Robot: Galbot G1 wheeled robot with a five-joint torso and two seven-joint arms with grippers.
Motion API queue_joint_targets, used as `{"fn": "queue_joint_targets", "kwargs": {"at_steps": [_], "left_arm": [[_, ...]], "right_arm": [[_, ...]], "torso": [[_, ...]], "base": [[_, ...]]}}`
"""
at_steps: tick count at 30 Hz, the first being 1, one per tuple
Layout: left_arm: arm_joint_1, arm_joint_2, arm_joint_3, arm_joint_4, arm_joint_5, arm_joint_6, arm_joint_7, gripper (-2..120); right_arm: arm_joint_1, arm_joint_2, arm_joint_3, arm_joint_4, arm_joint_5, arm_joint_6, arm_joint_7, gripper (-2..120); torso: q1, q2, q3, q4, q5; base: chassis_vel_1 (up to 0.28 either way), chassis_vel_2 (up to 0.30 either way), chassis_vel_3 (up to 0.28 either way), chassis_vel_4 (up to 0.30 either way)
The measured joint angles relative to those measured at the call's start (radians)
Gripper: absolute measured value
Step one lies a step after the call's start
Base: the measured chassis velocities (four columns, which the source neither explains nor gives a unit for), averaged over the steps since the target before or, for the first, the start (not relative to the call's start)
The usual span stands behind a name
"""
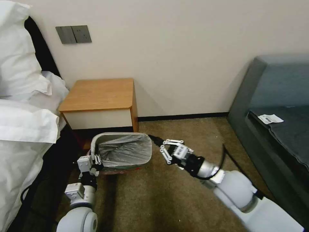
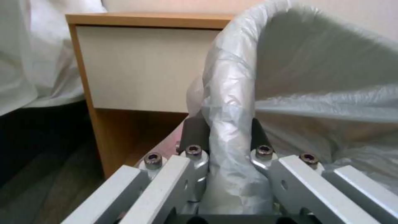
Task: Pick up the garbage bag from the table and place it over the trash can.
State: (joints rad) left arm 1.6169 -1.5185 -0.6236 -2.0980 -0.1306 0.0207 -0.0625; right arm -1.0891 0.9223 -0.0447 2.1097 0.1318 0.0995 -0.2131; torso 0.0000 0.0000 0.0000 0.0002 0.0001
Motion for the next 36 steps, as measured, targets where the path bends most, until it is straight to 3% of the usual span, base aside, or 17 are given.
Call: {"fn": "queue_joint_targets", "kwargs": {"at_steps": [10,12,22,36], "left_arm": [[-0.006,-0.024,0.013,0.002,0.022,0.000,0.001,7],[-0.006,-0.031,0.019,0.006,0.037,-0.003,0.002,7],[-0.005,-0.063,0.049,0.028,0.100,-0.021,0.003,7],[-0.004,-0.080,0.078,0.033,0.128,-0.030,0.003,7]], "right_arm": [[0.152,0.002,-0.219,-0.066,0.072,-0.169,0.111,0],[0.246,0.012,-0.317,-0.096,0.131,-0.263,0.181,0],[0.485,0.085,-0.546,-0.182,0.366,-0.505,0.380,0],[0.621,0.172,-0.674,-0.365,0.417,-0.546,0.422,0]], "torso": [[0.000,0.000,0.000,-0.0004,-0.0001],[0.000,0.000,0.000,-0.0003,0.0000],[0.000,0.000,0.000,-0.0002,-0.0002],[0.000,0.000,0.000,-0.0002,-0.0001]], "base": [[0.000,0.000,0.000,0.000],[0.000,0.000,0.000,0.000],[0.000,0.000,0.000,0.000],[0.000,0.000,0.000,0.000]]}}
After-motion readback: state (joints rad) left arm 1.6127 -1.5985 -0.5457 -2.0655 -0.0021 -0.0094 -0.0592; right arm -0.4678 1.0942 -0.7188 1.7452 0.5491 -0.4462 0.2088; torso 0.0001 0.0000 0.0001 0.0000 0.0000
